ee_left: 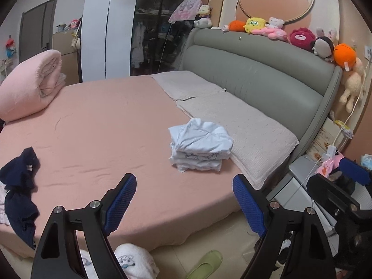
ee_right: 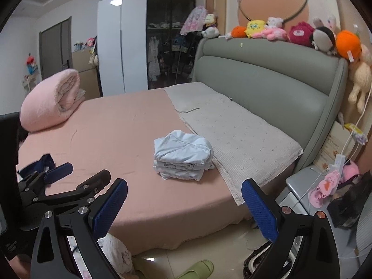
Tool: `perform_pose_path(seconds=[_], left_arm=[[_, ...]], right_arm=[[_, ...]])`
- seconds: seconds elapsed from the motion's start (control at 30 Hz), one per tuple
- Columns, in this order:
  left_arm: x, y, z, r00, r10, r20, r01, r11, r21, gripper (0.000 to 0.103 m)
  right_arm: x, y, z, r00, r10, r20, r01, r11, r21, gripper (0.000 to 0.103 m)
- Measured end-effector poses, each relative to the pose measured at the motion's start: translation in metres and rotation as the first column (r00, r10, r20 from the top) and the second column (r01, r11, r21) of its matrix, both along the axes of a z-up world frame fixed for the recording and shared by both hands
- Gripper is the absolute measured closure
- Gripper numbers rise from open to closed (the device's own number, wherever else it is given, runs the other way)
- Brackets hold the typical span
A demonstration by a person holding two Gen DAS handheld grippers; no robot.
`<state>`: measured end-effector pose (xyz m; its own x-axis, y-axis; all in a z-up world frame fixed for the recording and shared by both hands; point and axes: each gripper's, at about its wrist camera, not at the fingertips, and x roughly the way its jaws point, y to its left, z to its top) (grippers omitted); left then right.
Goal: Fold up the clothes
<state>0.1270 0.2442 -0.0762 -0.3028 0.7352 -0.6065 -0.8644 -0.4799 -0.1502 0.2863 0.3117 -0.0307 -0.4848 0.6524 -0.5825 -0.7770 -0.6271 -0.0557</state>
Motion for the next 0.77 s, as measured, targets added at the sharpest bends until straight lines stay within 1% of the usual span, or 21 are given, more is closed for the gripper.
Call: perform_pose_path(seconds=[0.13,0.23,0.43,0.63,0.77], left_arm=[[-0.002,-0.015,-0.005,0.999,0.013,0.042,-0.014,0.999,0.038,0.018],[-0.004,-0.021,-0.008,0.997,0.006,0.073,-0.009,0.999,0.04,0.018],[0.011,-0.021,-0.005,0.999,0.024,-0.023,-0.023,1.0,0.003,0.018],[0.012,-0.022,-0.005,1.0,-0.018,0.015,0.018,1.0,0.014,0.018],[0.021,-0.024,-0.001,0.999,-0.019,-0.05,0.02,1.0,0.004,0.018]], right_arm=[[-0.006,-0.014,-0.009,0.998,0.05,0.043,-0.049,0.999,-0.011,0.004],[-0.005,-0.018,-0.013,0.997,0.047,0.058,-0.046,0.999,-0.016,0.004],[-0.001,-0.023,-0.019,0.996,0.035,0.08,-0.033,0.999,-0.021,0.004],[0.008,-0.022,-0.016,0.998,0.008,0.069,-0.007,1.0,-0.021,0.004],[0.012,-0.022,-0.015,0.998,-0.004,0.064,0.005,1.0,-0.019,0.004]])
